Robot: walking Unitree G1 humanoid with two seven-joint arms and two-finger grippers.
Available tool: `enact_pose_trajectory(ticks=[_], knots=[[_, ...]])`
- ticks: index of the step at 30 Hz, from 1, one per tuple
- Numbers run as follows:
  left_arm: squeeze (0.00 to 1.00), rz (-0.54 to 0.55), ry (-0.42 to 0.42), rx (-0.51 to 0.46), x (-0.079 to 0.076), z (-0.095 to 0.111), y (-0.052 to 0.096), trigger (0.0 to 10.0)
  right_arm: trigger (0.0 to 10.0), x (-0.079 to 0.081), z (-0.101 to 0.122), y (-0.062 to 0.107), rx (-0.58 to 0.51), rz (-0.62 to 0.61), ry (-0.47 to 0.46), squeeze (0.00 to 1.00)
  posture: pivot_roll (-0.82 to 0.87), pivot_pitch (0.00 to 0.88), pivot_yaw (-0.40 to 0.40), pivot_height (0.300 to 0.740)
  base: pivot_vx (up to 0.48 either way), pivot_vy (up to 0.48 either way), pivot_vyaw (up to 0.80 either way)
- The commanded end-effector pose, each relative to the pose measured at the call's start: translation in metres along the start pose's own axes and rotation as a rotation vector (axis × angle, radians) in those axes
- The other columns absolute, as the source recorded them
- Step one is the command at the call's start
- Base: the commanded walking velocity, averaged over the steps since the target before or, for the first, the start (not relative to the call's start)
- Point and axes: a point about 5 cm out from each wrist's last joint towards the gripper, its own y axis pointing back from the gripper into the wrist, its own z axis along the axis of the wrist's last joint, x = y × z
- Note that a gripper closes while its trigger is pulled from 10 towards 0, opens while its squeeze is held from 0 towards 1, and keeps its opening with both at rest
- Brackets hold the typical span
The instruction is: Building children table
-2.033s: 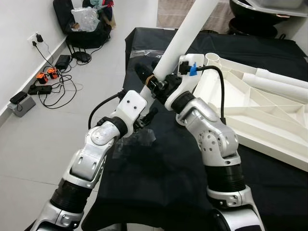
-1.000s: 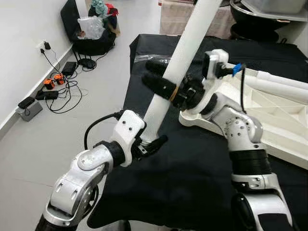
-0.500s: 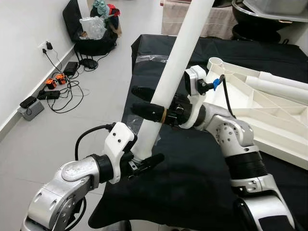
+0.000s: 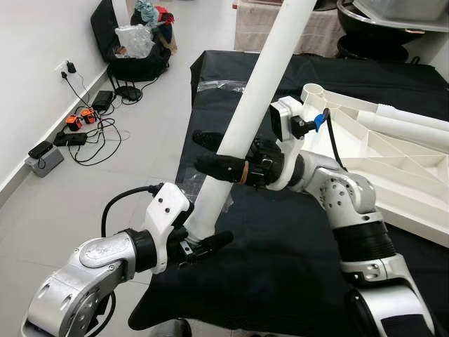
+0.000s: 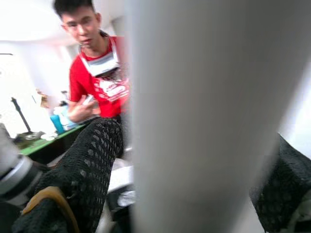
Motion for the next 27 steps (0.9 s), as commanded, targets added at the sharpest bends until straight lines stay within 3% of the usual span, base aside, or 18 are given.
enact_pose_trajectory(ticks=[1,27], knots=[[0.0,-0.023,-0.016,0.0,-0.002,0.002,0.001,10.0,10.0,0.005,-0.003,-0.006,0.003,0.037,-0.018,0.0,0.12,0.116,-0.034,0.74,0.0,0.0,0.0],[0.0,-0.055,0.01,-0.022,-0.011,0.003,-0.007,10.0,10.0,0.01,-0.004,-0.02,-0.018,0.076,-0.037,0.0,0.11,0.116,-0.033,0.74,0.0,0.0,0.0]])
